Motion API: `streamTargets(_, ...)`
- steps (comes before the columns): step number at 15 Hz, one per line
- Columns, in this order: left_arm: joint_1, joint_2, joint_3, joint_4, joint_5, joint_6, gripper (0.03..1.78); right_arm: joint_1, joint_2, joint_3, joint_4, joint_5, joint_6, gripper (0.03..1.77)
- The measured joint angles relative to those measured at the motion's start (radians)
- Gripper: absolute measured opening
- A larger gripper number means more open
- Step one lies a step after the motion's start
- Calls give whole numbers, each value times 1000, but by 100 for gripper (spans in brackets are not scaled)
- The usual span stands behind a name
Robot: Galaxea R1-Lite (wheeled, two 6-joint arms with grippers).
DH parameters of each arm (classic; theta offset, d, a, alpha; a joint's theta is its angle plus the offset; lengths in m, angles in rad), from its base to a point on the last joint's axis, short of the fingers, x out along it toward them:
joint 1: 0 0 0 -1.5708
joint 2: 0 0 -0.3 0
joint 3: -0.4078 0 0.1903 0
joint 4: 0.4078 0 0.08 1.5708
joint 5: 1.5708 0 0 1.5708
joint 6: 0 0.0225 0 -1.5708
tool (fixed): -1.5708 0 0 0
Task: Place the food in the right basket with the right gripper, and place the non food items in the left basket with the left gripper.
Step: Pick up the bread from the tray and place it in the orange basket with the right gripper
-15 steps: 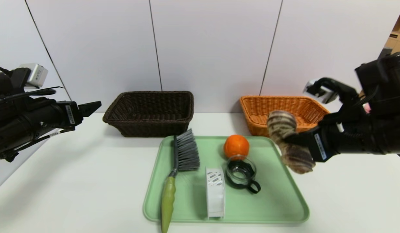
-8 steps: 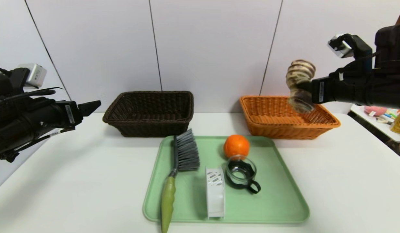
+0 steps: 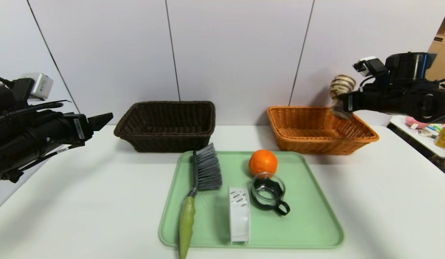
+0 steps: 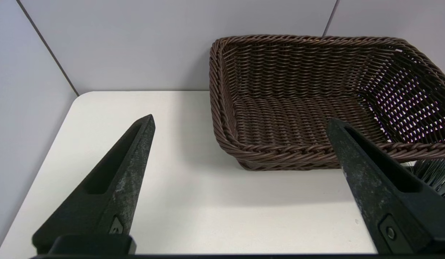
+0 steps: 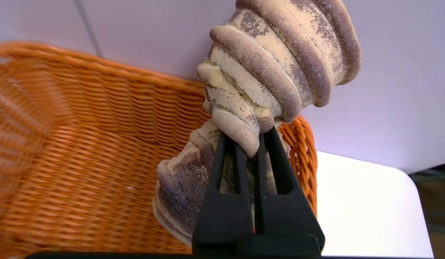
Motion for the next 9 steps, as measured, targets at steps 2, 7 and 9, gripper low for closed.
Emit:
streamTargets(2, 1, 1, 0, 0, 0, 1, 169, -8, 42, -1, -3, -4, -14, 10)
streamTargets(7, 0, 6, -1, 0, 0, 4, 169, -12, 71, 13, 1, 1, -16, 10)
streamTargets(9, 0, 10, -5, 0, 0, 6, 169, -11, 71, 21, 13, 2, -16, 10)
